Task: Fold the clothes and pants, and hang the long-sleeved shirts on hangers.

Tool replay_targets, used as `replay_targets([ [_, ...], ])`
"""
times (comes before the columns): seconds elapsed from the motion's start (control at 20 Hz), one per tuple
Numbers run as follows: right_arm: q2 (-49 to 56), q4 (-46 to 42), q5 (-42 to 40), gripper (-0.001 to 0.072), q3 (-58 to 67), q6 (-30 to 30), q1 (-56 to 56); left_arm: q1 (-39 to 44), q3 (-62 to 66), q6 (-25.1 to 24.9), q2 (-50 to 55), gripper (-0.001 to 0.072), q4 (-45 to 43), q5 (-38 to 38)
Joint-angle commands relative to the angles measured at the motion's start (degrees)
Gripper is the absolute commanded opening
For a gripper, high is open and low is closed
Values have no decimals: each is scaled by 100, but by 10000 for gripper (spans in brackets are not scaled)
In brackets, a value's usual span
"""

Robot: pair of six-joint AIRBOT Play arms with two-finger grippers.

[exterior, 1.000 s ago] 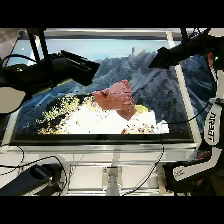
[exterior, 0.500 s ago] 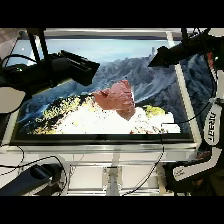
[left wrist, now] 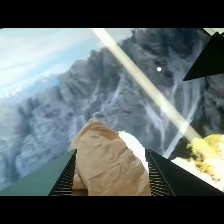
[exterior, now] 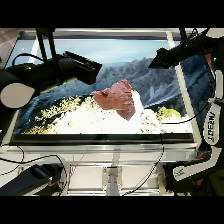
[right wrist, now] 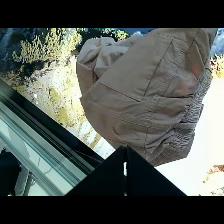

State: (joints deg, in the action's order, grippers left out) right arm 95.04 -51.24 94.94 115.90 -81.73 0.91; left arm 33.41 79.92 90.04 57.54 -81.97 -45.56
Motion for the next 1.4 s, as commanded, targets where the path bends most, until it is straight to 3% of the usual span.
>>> replay_targets([
  [0.0,9,-22,-4,19,-116,4,0,-4,-4,-2,190,466,-2,7],
  [0.1,9,-15,-9,19,-116,2,0,-4,-4,0,299,465,-4,9],
  [0.15,9,-15,-37,18,-116,2,0,-4,-4,0,356,418,-4,17],
  [0.2,9,9,-127,18,-116,-2,2,-9,-4,-2,426,116,-120,7],
  [0.25,9,96,-208,16,-116,-2,2,-4,-4,-7,501,6,-372,9],
  [0.35,11,240,-254,15,-120,11,39,-61,-4,0,645,8,-824,-142],
  [0.55,17,579,-223,16,-474,111,225,-798,-369,85,743,6,-835,-557],
  [0.65,7,1045,-234,15,-997,219,382,-1360,-874,42,693,6,-142,-549],
  [1.0,-31,1425,-291,16,-2426,485,732,-2817,-2708,-2271,688,6,3626,-367],
  [1.1,-105,1355,-317,16,-2826,612,726,-2988,-2990,-2752,769,6,4157,-343],
  [1.25,-380,1344,-520,16,-3689,811,728,-2935,-3045,-2750,1169,7,4522,-332],
  [1.35,-651,1349,-629,17,-4190,953,726,-2848,-3045,-2750,1545,16,5368,-107],
])
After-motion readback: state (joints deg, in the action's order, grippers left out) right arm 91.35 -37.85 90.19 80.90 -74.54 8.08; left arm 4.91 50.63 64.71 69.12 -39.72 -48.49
